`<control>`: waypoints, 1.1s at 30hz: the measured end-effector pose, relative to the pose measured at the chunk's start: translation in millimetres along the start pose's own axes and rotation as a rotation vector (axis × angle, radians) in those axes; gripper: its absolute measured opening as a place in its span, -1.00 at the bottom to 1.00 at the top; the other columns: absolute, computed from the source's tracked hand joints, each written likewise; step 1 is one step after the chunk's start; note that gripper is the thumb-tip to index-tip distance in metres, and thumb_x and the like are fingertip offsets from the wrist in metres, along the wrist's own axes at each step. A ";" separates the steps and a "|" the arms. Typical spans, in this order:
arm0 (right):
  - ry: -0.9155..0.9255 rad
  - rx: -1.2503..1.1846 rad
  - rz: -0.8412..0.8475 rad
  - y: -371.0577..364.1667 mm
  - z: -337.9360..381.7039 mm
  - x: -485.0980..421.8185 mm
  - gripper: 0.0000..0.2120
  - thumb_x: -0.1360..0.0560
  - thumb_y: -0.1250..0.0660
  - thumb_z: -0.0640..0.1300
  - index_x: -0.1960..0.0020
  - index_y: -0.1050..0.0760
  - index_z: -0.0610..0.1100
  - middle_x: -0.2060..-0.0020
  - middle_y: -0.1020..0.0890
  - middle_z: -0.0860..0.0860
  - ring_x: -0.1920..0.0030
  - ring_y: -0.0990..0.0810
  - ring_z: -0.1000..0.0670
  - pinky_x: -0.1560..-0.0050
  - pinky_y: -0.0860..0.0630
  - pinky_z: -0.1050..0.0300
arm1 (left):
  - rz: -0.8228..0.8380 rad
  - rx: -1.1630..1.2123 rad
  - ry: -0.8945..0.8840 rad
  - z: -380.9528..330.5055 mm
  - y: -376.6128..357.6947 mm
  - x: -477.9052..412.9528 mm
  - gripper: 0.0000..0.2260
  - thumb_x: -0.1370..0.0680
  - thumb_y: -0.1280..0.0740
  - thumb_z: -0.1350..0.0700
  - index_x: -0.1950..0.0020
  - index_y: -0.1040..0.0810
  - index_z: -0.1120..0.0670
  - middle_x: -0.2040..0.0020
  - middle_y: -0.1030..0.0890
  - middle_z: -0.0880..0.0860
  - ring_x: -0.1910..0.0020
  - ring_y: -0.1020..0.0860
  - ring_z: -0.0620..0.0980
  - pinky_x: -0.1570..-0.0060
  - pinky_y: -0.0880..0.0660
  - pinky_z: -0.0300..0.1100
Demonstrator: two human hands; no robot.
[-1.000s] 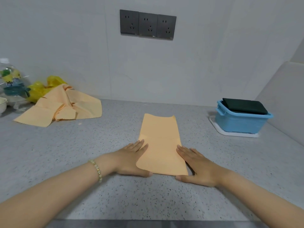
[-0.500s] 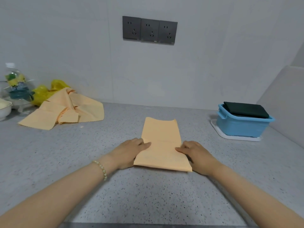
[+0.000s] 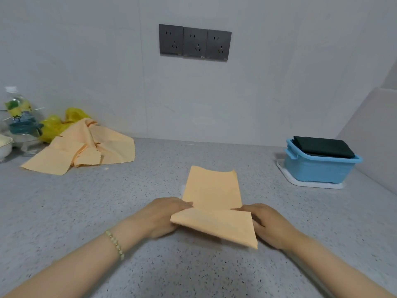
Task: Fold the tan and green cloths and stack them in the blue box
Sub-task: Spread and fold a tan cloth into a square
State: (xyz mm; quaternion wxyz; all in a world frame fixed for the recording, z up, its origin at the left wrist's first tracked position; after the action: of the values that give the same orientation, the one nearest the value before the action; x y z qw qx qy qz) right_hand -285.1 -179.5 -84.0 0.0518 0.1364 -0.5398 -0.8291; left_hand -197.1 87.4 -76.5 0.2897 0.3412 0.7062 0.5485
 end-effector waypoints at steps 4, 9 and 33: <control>-0.205 -0.295 -0.161 6.6 3.7 -15.2 -0.64 -0.60 -0.21 -0.06 0.34 -0.45 0.21 0.46 -0.50 0.27 0.41 -0.43 0.24 0.34 -0.30 0.38 | -0.076 0.335 0.256 8.4 15.8 -20.6 -0.49 -0.55 0.03 -0.32 0.27 -0.43 0.04 0.25 -0.53 0.03 0.30 -0.48 -0.02 0.22 -0.35 -0.19; -0.466 -0.286 -0.261 -5.3 -5.8 -44.2 -0.70 -0.53 -0.32 -0.10 0.34 -0.37 -0.11 0.43 -0.42 0.02 0.39 -0.36 0.06 0.35 -0.25 0.23 | -0.195 0.595 0.422 25.7 10.0 -42.4 -0.55 -0.56 -0.25 -0.16 0.40 -0.32 0.10 0.46 -0.34 0.04 0.44 -0.32 -0.01 0.33 -0.20 -0.17; -0.619 0.147 -0.446 -25.7 -7.4 -51.2 -0.78 -0.55 -0.21 0.02 0.17 -0.45 -0.09 0.36 -0.54 0.04 0.33 -0.50 0.03 0.37 -0.31 0.16 | -0.356 0.531 0.620 20.6 -19.6 -49.6 -0.72 -0.51 -0.37 -0.07 0.30 -0.50 0.07 0.33 -0.52 -0.01 0.31 -0.46 -0.05 0.27 -0.33 -0.23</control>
State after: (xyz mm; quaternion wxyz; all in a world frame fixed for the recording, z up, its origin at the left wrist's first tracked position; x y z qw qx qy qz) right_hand -232.3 -163.5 -101.4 -0.3051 -0.0030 -0.5448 -0.7811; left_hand -154.5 56.4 -98.6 0.0563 0.0963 0.9238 0.3661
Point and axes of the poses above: each hand's wrist, its own x-axis away from the middle knuckle, its own y-axis out of the back of the hand, z = x × y, the point moved 2 cm from there along -x, towards the middle knuckle
